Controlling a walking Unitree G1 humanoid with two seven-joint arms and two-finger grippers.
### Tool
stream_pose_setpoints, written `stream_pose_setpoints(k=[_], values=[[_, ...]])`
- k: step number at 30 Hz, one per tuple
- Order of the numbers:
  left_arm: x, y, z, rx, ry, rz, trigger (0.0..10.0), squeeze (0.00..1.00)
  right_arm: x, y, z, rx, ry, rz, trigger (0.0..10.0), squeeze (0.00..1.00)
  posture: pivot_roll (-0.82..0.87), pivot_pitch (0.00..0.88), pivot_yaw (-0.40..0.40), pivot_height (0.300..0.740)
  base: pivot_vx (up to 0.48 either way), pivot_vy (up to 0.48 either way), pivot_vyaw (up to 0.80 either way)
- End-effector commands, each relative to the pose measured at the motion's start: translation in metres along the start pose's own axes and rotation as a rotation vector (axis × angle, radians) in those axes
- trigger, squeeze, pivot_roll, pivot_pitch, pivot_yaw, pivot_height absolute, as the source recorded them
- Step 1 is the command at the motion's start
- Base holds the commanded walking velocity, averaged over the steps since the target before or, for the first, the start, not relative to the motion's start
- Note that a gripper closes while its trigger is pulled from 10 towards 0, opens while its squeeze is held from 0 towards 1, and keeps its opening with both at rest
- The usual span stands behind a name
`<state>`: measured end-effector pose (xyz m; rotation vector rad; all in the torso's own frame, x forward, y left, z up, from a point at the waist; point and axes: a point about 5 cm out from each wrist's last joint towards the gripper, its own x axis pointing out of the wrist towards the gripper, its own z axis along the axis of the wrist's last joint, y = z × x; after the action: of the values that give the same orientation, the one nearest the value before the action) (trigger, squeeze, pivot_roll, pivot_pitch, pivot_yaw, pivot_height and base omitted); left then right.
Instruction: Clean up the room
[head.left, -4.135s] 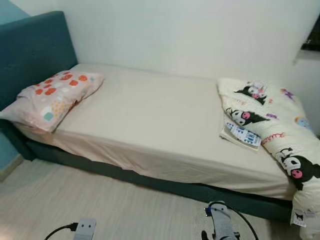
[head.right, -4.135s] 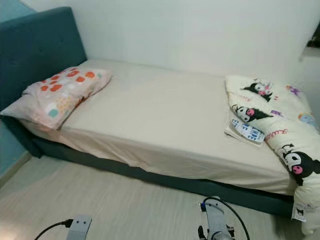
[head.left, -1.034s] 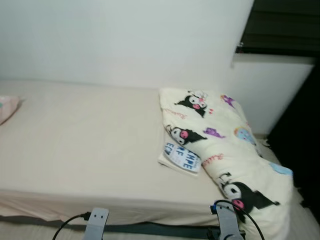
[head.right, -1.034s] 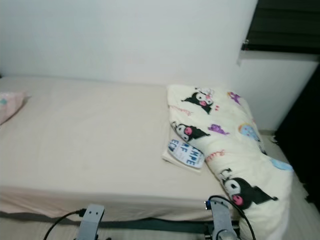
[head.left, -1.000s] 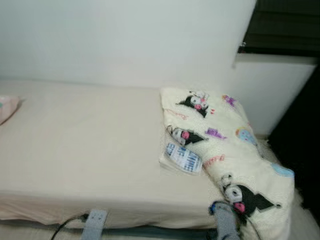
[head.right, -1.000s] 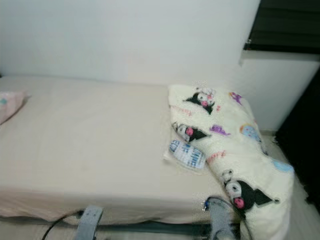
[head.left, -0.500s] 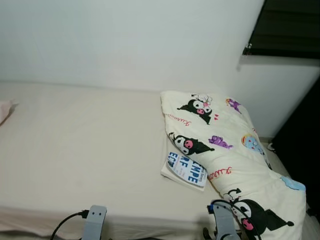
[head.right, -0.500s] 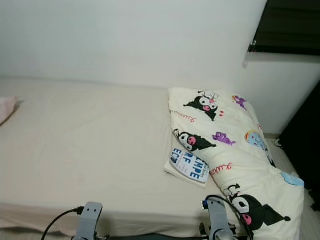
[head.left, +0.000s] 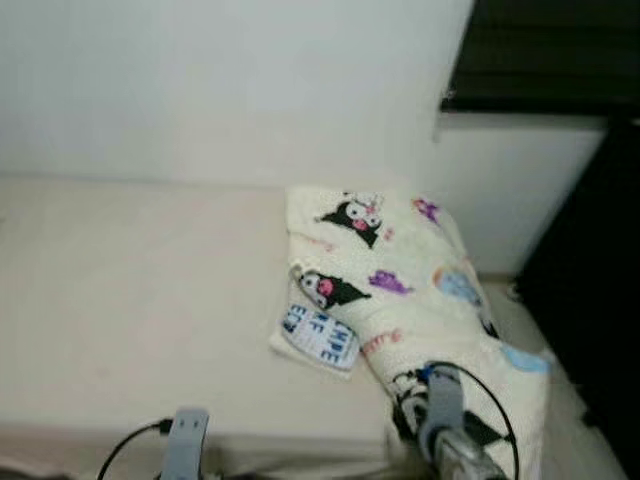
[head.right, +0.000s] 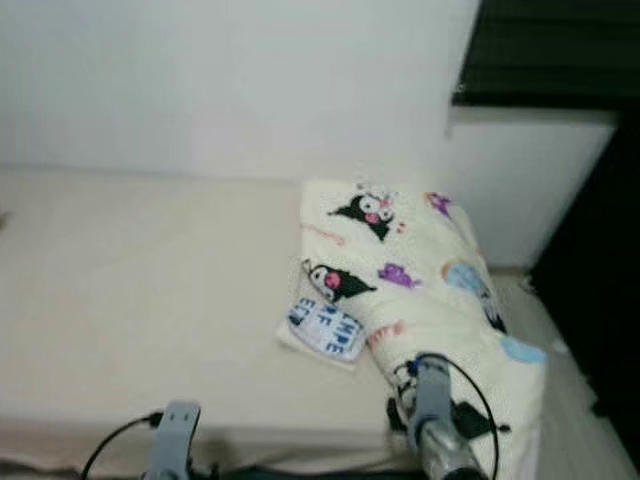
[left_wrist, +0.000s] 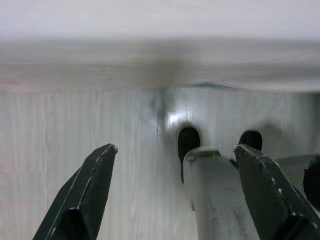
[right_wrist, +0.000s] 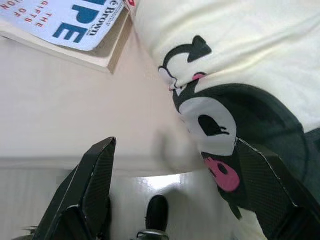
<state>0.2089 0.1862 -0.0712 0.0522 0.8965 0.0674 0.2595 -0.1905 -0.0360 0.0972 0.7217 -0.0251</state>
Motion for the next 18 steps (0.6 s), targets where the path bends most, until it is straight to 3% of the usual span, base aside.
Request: stream_pose_setpoints(k=[1,7,14,18], values=[[0.001,0.008,0.007,-0.026,-0.028,0.022,10.0,0.0,0.002,0.006,0.01,-0.001,-0.035,0.035,10.0,0.0,0.11,0.049,-0.016,0.724,0.0,0.0,0.0],[0.003,0.006,0.03,-0.073,-0.109,-0.023,10.0,0.0,0.004,0.014,0.022,-0.026,-0.066,0.081,10.0,0.0,0.11,0.053,-0.015,0.724,0.0,0.0,0.0],[0.003,-0.002,0.044,-0.119,-0.164,-0.079,10.0,0.0,0.005,0.012,0.029,-0.02,-0.088,0.082,10.0,0.0,0.11,0.05,-0.014,0.724,0.0,-0.469,0.0],[0.002,-0.015,0.061,-0.26,-0.24,-0.219,10.0,0.0,0.005,0.009,0.035,-0.032,-0.107,0.072,10.0,0.0,0.1,0.05,-0.02,0.724,0.0,-0.104,0.0]])
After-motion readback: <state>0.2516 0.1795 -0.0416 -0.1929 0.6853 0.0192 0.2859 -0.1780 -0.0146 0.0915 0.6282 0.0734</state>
